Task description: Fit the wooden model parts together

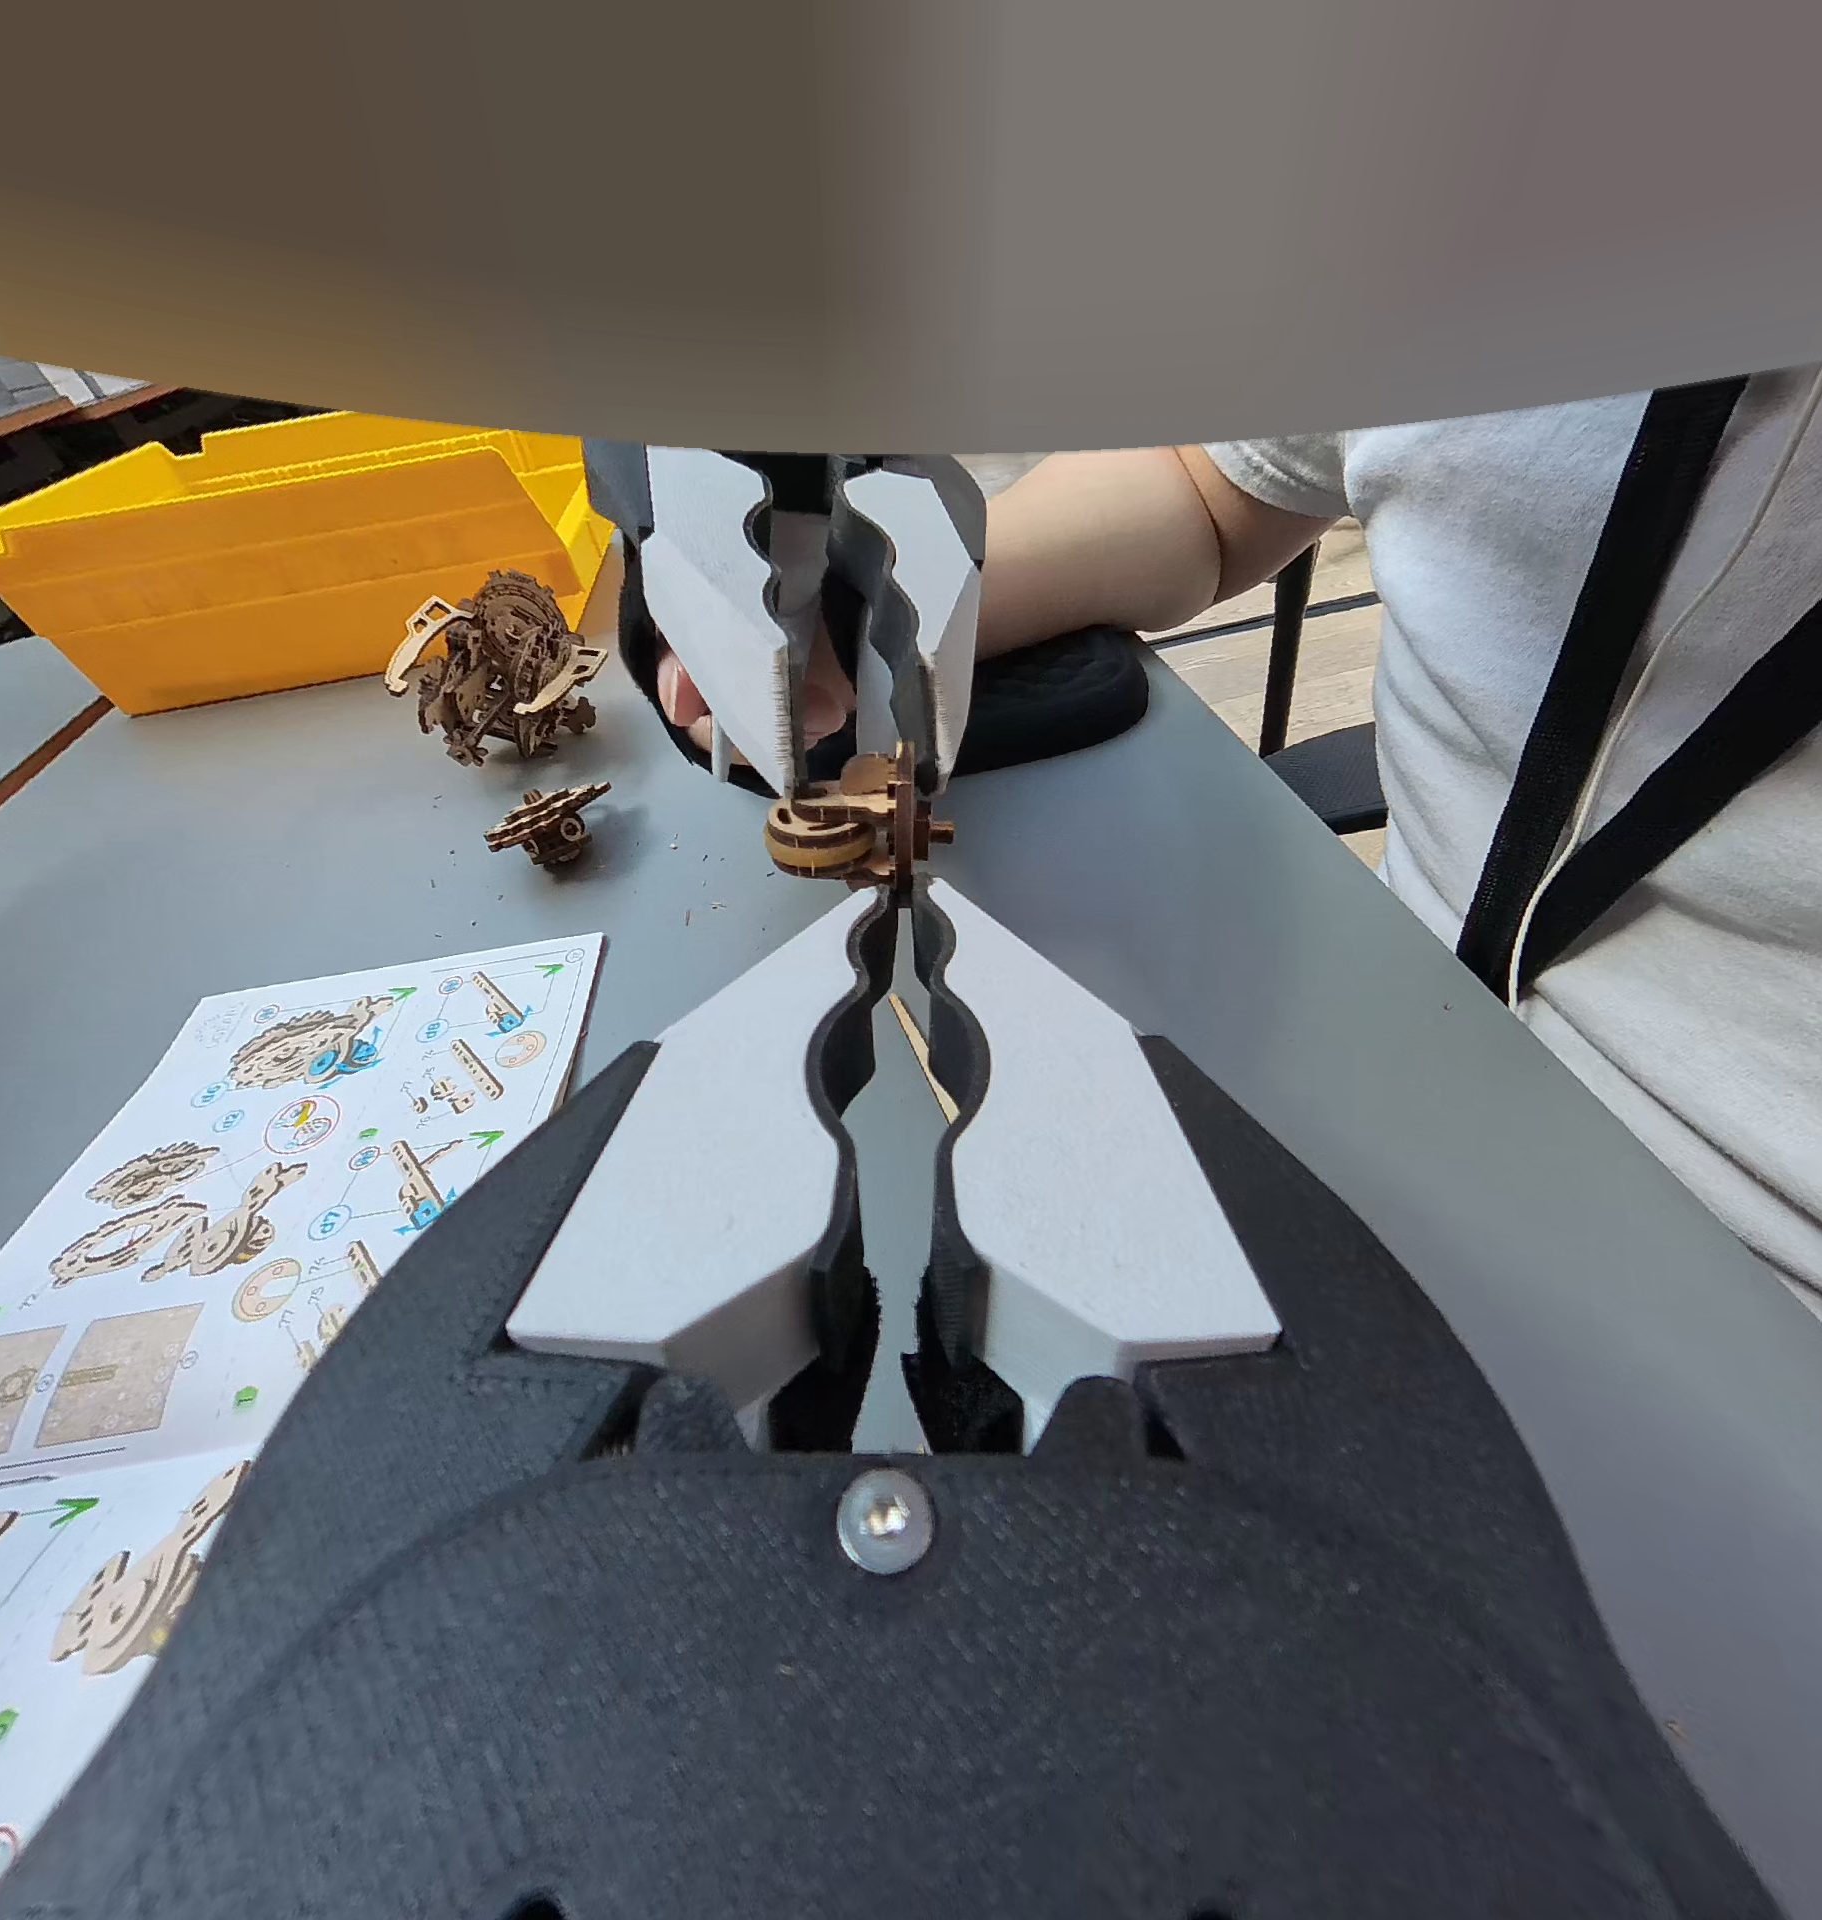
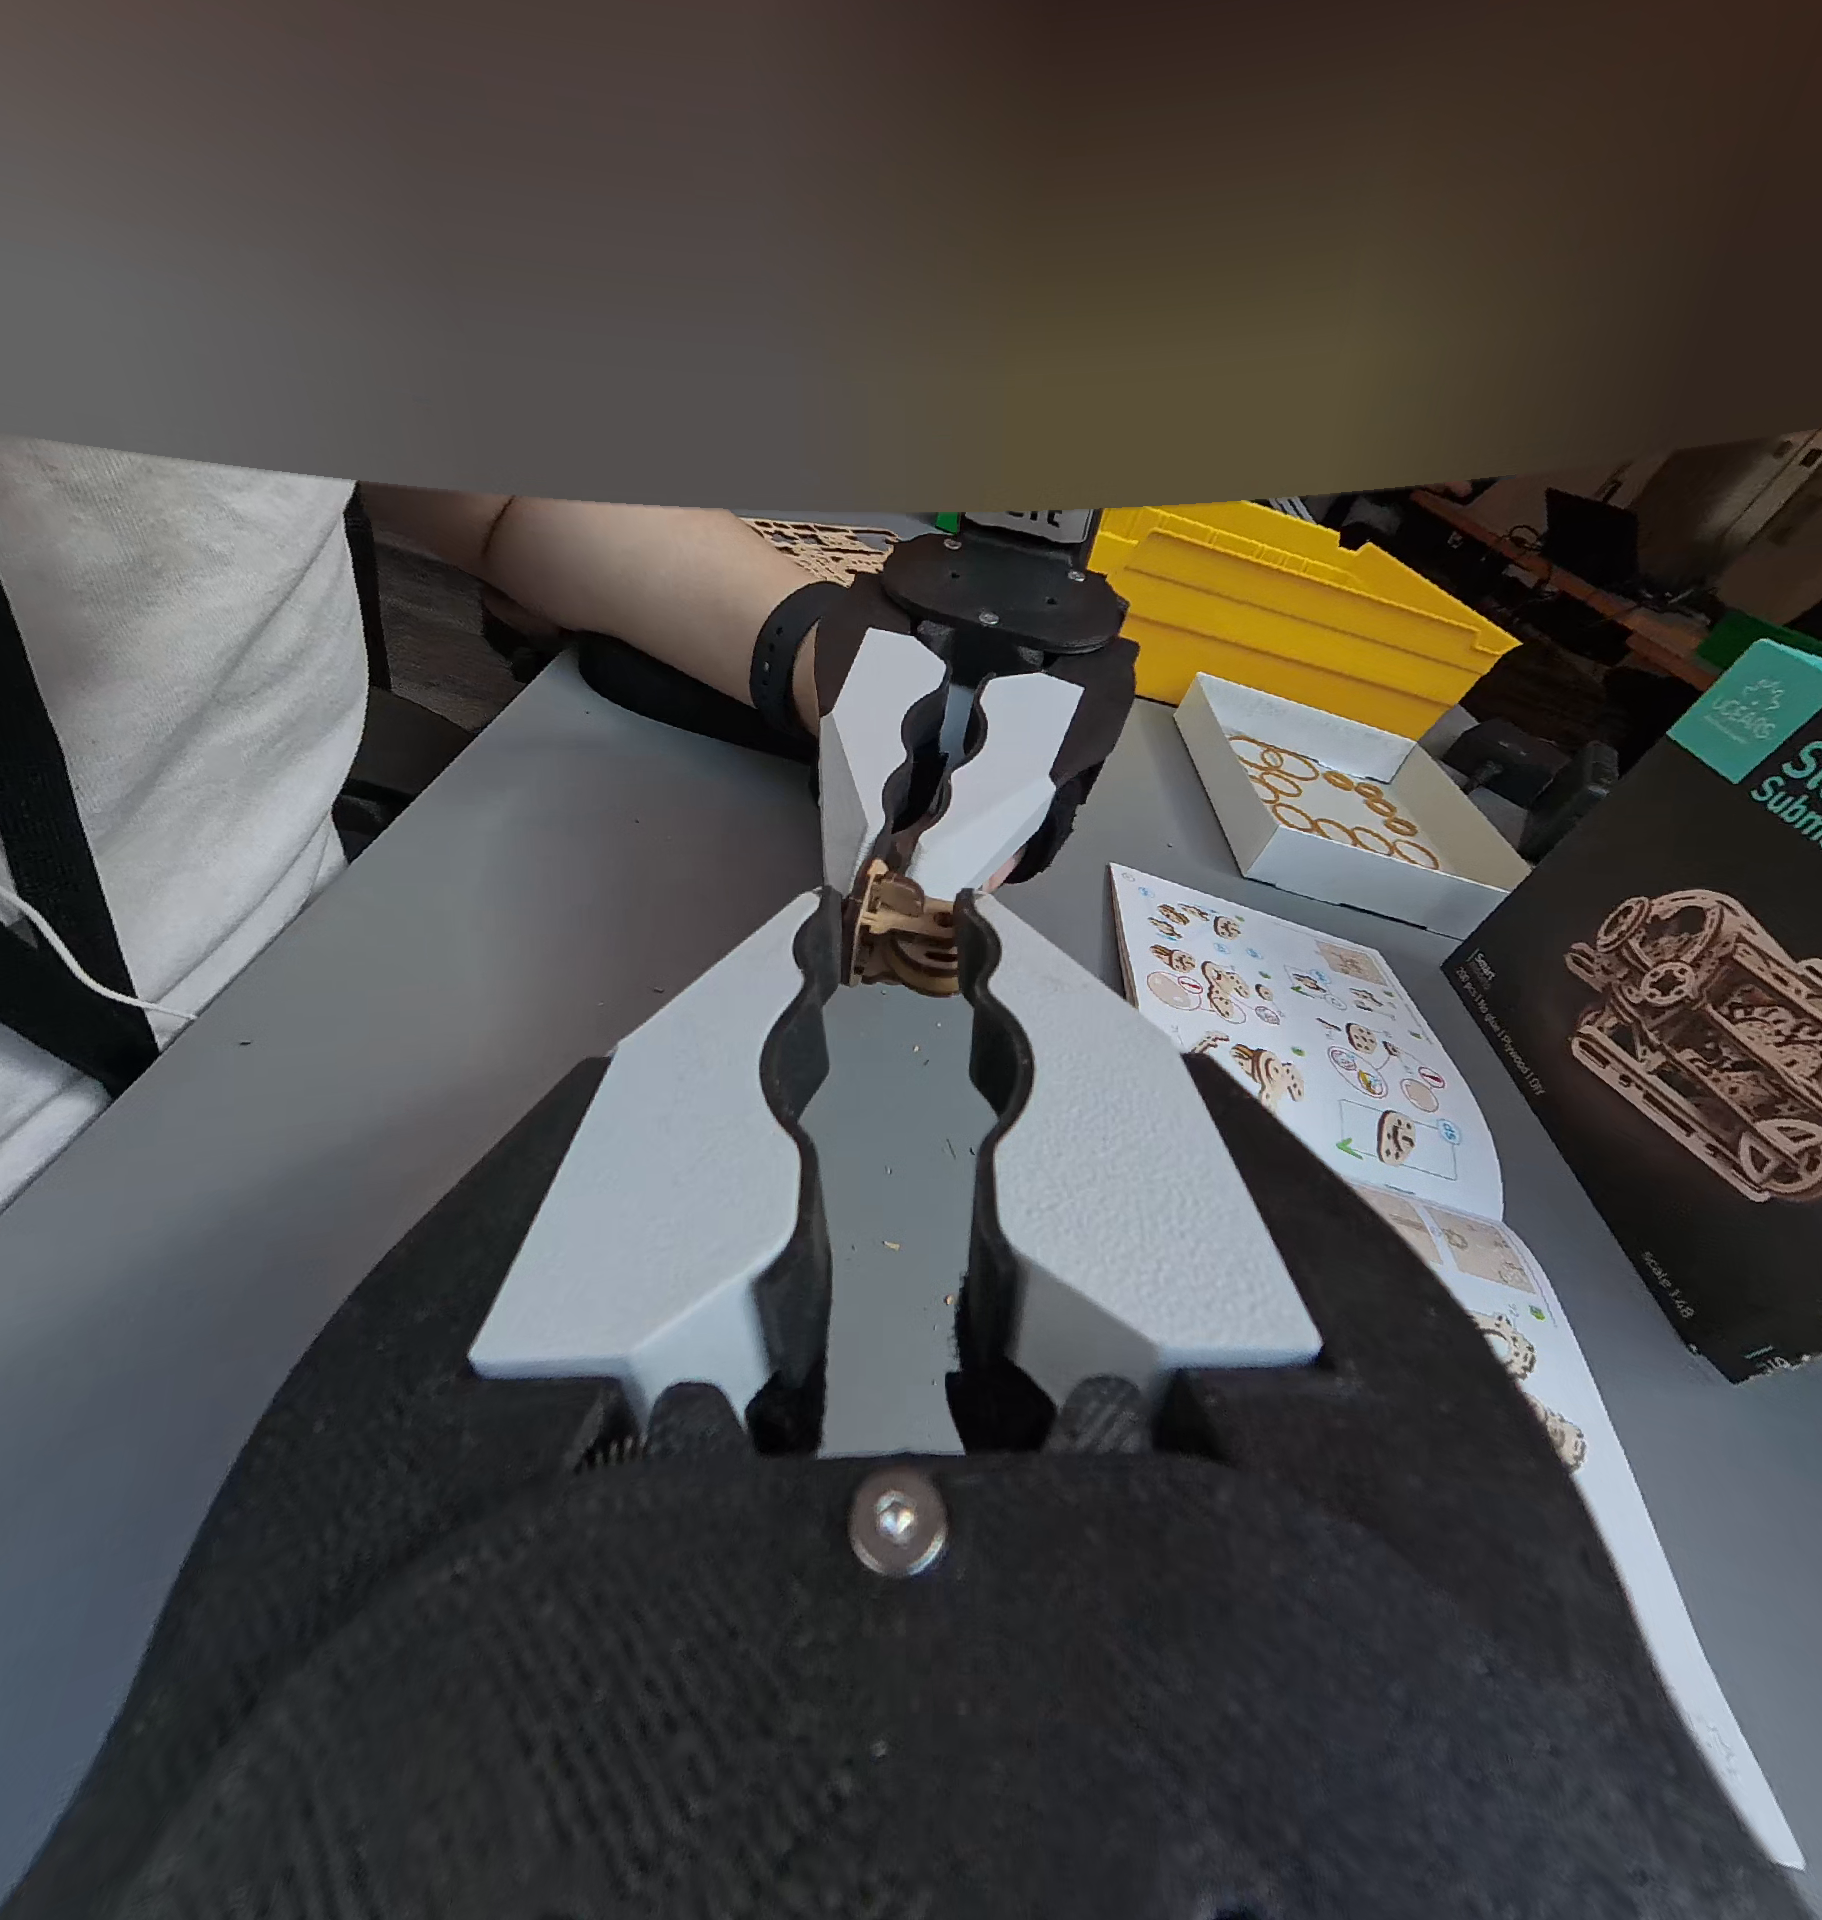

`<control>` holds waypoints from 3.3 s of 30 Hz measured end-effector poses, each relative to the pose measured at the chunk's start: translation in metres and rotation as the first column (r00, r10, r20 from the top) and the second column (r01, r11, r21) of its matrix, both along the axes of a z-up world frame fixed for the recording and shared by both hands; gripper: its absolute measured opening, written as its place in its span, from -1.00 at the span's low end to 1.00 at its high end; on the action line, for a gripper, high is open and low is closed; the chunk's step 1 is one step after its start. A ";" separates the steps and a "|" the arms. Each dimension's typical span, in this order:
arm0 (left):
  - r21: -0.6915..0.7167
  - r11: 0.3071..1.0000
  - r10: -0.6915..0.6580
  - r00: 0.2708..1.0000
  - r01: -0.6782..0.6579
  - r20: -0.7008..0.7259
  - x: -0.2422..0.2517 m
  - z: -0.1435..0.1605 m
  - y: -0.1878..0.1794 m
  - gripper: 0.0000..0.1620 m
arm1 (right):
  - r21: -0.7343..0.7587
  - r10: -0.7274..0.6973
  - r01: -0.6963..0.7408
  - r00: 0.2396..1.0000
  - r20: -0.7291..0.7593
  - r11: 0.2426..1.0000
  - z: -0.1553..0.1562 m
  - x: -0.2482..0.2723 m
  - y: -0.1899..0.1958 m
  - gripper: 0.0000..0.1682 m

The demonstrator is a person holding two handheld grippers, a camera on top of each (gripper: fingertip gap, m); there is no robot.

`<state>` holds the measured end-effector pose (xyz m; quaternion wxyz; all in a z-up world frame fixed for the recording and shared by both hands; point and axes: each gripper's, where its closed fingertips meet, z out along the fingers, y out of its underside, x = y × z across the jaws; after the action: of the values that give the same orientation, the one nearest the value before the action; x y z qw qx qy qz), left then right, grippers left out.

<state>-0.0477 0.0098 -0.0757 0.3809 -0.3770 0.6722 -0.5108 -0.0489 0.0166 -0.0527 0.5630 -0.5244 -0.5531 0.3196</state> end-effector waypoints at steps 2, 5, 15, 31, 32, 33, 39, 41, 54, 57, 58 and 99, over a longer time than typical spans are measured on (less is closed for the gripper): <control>0.005 1.000 -0.001 1.000 0.000 0.007 0.000 0.001 0.000 -1.00 | -0.003 -0.001 0.001 1.000 -0.004 1.000 0.000 0.000 0.000 -0.76; 0.022 1.000 -0.013 1.000 0.012 0.021 -0.001 0.002 -0.003 -1.00 | 0.009 0.003 -0.003 1.000 -0.006 1.000 0.001 -0.001 -0.001 -0.71; 0.051 0.999 -0.015 0.999 0.013 0.038 -0.002 0.003 -0.005 -1.00 | 0.011 0.016 -0.016 1.000 -0.002 1.000 0.001 -0.002 -0.004 -0.72; 0.038 0.998 -0.062 0.992 0.058 0.107 -0.003 0.013 -0.016 -1.00 | 0.029 0.080 -0.079 0.995 -0.054 0.996 0.013 -0.005 -0.015 -0.73; 0.038 0.998 -0.062 0.992 0.059 0.105 -0.003 0.013 -0.016 -1.00 | 0.023 0.083 -0.081 0.995 -0.055 0.996 0.012 -0.005 -0.015 -0.73; 0.043 0.997 -0.063 0.993 0.059 0.099 -0.003 0.012 -0.017 -1.00 | 0.020 0.084 -0.083 0.995 -0.048 0.996 0.011 -0.005 -0.016 -0.73; 0.052 0.996 -0.081 0.993 0.077 0.083 -0.003 0.008 -0.020 -1.00 | 0.031 0.094 -0.093 0.995 -0.031 0.995 0.008 -0.007 -0.019 -0.73; 0.053 0.995 -0.089 0.993 0.086 0.074 -0.003 0.007 -0.022 -0.99 | 0.020 0.104 -0.103 0.994 -0.026 0.994 0.007 -0.007 -0.020 -0.74; -0.065 0.998 -0.008 1.000 0.008 0.000 0.002 0.004 -0.004 -1.00 | -0.147 0.066 -0.075 0.996 -0.063 0.986 0.001 0.003 0.000 -0.72; -0.150 0.986 0.065 0.994 -0.078 -0.088 0.006 -0.006 0.014 -1.00 | -0.170 0.008 -0.023 0.996 -0.085 0.985 0.002 0.012 0.014 -0.57; -0.181 0.979 0.076 0.992 -0.095 -0.105 0.006 -0.006 0.017 -1.00 | -0.182 -0.011 -0.006 0.996 -0.089 0.983 0.003 0.015 0.018 -0.57; -0.726 0.574 -0.149 0.823 -0.378 -0.547 0.000 -0.056 0.028 -1.00 | 0.055 -0.152 0.142 0.894 0.421 0.988 -0.081 0.003 0.029 -0.70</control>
<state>-0.0473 0.0376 -0.1313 -0.0121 -0.6836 0.4151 -0.6001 -0.0458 0.0451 -0.1339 0.4578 -0.6152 -0.6245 0.1483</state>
